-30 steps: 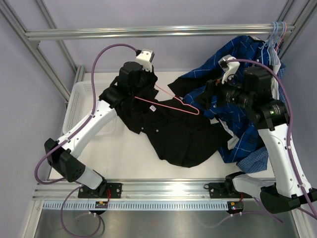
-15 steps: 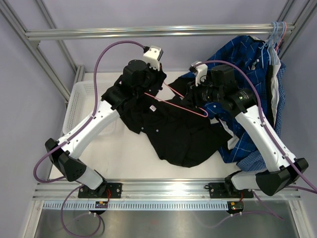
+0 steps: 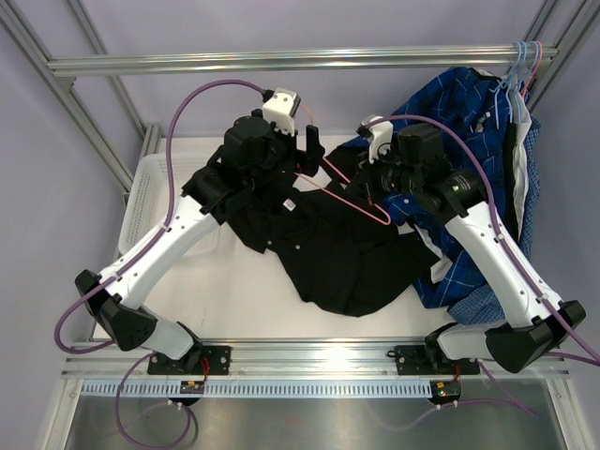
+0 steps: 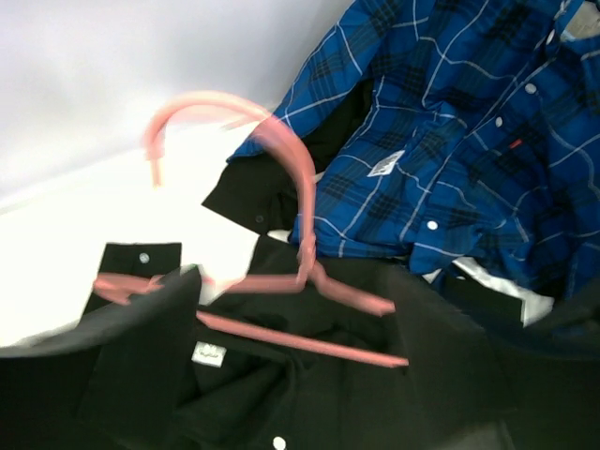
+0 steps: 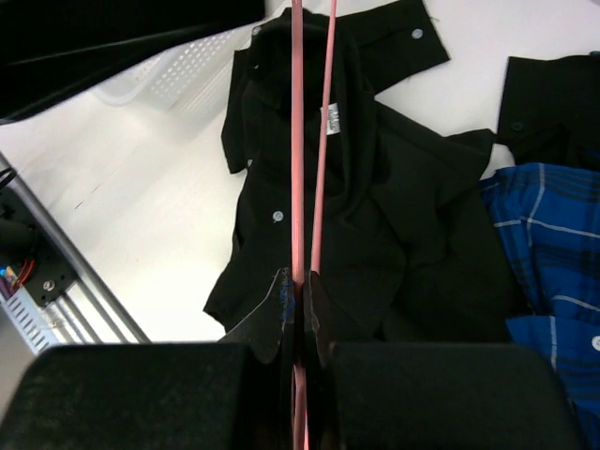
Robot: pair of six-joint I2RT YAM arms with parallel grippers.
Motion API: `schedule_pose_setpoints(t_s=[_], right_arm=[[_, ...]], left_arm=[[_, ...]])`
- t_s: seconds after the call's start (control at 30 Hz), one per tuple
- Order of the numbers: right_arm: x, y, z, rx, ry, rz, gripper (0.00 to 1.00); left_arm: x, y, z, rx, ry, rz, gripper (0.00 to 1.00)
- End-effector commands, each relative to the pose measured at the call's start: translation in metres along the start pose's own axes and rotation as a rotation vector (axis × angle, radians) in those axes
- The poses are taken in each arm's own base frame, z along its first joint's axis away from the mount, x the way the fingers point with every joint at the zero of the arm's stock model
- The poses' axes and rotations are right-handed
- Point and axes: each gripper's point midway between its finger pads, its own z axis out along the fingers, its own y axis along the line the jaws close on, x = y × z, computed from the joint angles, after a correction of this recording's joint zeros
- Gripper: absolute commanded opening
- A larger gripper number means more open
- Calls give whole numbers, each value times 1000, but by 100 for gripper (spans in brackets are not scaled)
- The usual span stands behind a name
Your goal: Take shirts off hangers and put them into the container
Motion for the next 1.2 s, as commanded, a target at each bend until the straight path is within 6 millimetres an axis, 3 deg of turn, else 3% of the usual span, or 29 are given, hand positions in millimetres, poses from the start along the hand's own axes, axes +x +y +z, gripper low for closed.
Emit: schedule_pose_setpoints(t_s=[0.0,0.17,0.3,0.43,0.53,0.63,0.73,1.17], right_arm=[[-27,-13,-23,119,-110,-25,0],[-48,-33,-60,300,-177,-38,0],[-62,-56,-89,472,-205,-22,0],[-82,-75,-115,606,-278,21,0],[-98,-86,-132,662,-344,68,0],[-100,-99,-138,695,-356,97,0],[-97,-108,-131,684,-347,141,0],[-46,-143,-92,677,-216,235,0]], left_arm=[[-39,3,-40,-11,-107,-21,98],[-45,12,-84,-31,-138,-40,99],[-27,27,-116,-75,-146,-45,99],[10,46,-136,-135,-113,-33,99],[39,59,-138,-191,-64,-27,99],[60,64,-137,-219,-13,-34,99],[78,64,-134,-218,22,-52,99],[138,51,-103,-161,192,-87,99]])
